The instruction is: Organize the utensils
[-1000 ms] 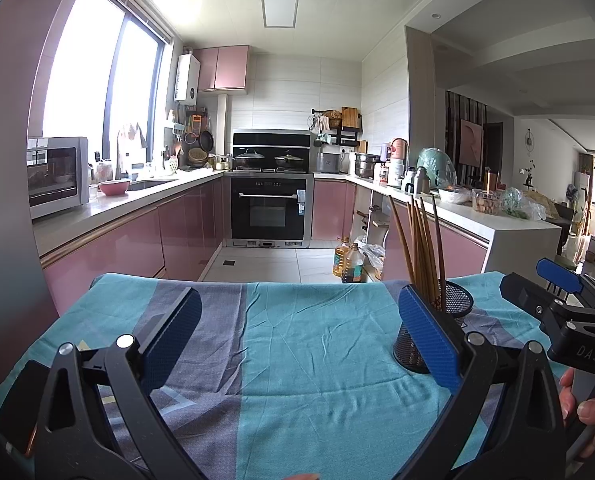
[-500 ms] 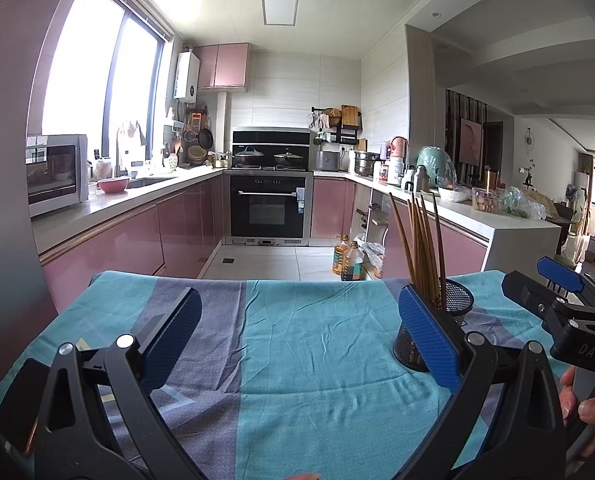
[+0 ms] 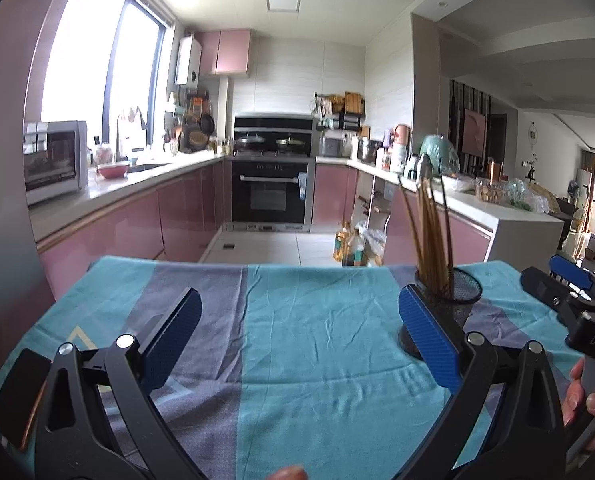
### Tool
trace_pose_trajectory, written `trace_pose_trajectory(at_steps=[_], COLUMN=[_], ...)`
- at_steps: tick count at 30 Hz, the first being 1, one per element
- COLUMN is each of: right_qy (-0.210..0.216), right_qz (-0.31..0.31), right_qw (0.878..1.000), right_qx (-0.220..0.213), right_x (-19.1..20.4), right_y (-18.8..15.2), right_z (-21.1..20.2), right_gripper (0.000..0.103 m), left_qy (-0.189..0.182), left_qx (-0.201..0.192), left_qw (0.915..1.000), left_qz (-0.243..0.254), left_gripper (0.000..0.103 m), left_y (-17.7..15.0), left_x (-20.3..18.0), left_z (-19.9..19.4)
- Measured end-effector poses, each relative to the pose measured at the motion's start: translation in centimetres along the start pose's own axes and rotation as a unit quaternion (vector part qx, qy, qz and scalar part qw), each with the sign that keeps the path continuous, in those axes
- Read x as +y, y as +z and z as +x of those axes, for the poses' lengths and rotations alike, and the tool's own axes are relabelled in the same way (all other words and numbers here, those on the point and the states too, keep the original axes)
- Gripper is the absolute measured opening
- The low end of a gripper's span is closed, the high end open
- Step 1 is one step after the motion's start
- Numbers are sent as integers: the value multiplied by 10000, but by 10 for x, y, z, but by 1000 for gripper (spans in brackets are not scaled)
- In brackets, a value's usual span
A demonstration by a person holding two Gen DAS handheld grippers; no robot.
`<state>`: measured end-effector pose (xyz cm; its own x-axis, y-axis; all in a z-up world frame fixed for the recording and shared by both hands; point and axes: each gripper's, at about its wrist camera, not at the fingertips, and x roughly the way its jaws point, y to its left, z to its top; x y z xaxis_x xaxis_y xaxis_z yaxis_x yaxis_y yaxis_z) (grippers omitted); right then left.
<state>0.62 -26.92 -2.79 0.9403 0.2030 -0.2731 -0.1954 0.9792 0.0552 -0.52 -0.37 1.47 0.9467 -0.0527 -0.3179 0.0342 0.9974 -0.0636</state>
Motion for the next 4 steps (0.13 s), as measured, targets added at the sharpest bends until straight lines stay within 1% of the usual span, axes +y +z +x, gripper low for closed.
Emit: trace_pose_trajectory(at_steps=[1, 3, 4], right_qy=[-63, -346, -456], right_qz=[20, 94, 89], right_qw=[9999, 9985, 9970], right_qx=[99, 422, 613], right_x=[-6, -26, -34], right_y=[-2, -8, -11], right_z=[3, 14, 21], right_gripper=[97, 97, 97], left_qy=[9, 32, 54], left_qx=[141, 376, 557], left_qw=[9999, 9993, 9984], left_qz=[0, -9, -34], left_gripper=[97, 97, 97], left_y=[-3, -8, -11], left_x=[4, 10, 15], left_z=[6, 17, 24])
